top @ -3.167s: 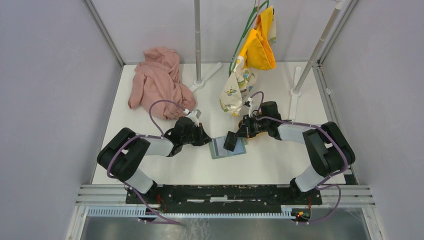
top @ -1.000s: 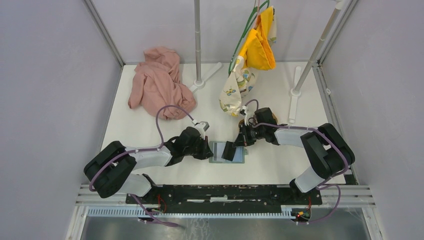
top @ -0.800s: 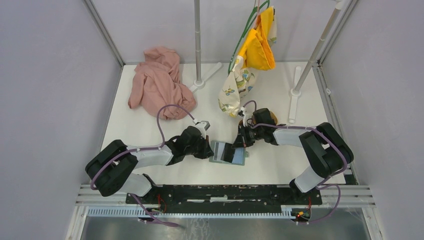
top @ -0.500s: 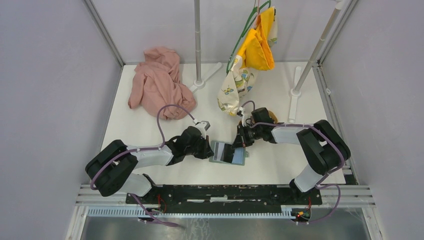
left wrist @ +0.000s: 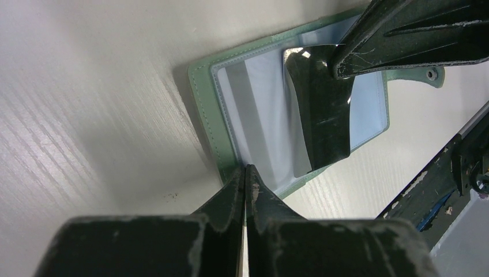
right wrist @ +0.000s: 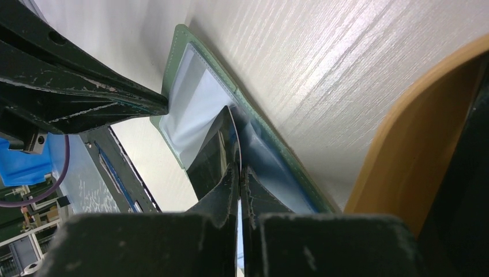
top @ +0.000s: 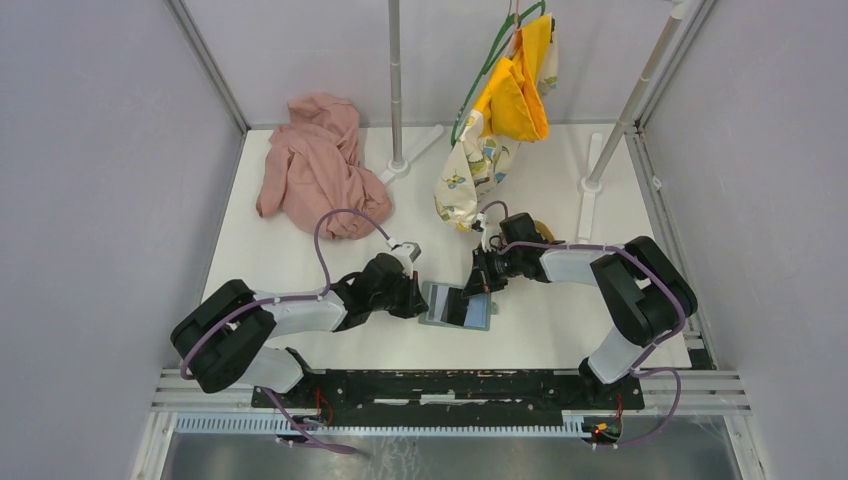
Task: Put the credit cards into the card holder
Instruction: Insert the credit card into the card holder.
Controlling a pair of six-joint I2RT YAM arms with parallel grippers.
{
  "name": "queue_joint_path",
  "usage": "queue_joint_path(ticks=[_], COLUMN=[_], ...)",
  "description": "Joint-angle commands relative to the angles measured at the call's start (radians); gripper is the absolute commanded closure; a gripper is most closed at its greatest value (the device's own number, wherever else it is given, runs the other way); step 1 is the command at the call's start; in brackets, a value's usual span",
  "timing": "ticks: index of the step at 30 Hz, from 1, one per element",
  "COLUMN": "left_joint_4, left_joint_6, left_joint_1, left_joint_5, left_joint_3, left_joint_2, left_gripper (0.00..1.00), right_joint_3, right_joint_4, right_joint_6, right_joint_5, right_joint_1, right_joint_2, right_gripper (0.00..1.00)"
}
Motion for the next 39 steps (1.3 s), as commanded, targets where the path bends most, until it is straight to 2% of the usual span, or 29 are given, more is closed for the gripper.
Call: queue_joint_path(ticks=[1,22,39], left_joint_4=[-0.001,-0.028,-0.005], left_joint_6=[-0.002,0.024,0.026], left_joint_1=[-0.012,-0.014,-0.016], left_joint_5=[-0.028,-0.042,-0.026], left_joint_3=[0.011,0.02,0.022], left_joint_2=[0.025,-0.006,-0.001], left_gripper=[0.95,0.96,0.96], right_joint_3=[0.016,-0.023,-0.019], right_joint_4=[-0.072,-0.089,-0.077], right_joint_6=[-0.047,-0.061,-0.012], right_joint_5=[0.134,0.14,0.125], right_joint_1=[0.006,-0.01,-0.004], right_joint_2=[0.026,-0.024,0.021], right_gripper=[1.0,1.0,1.0])
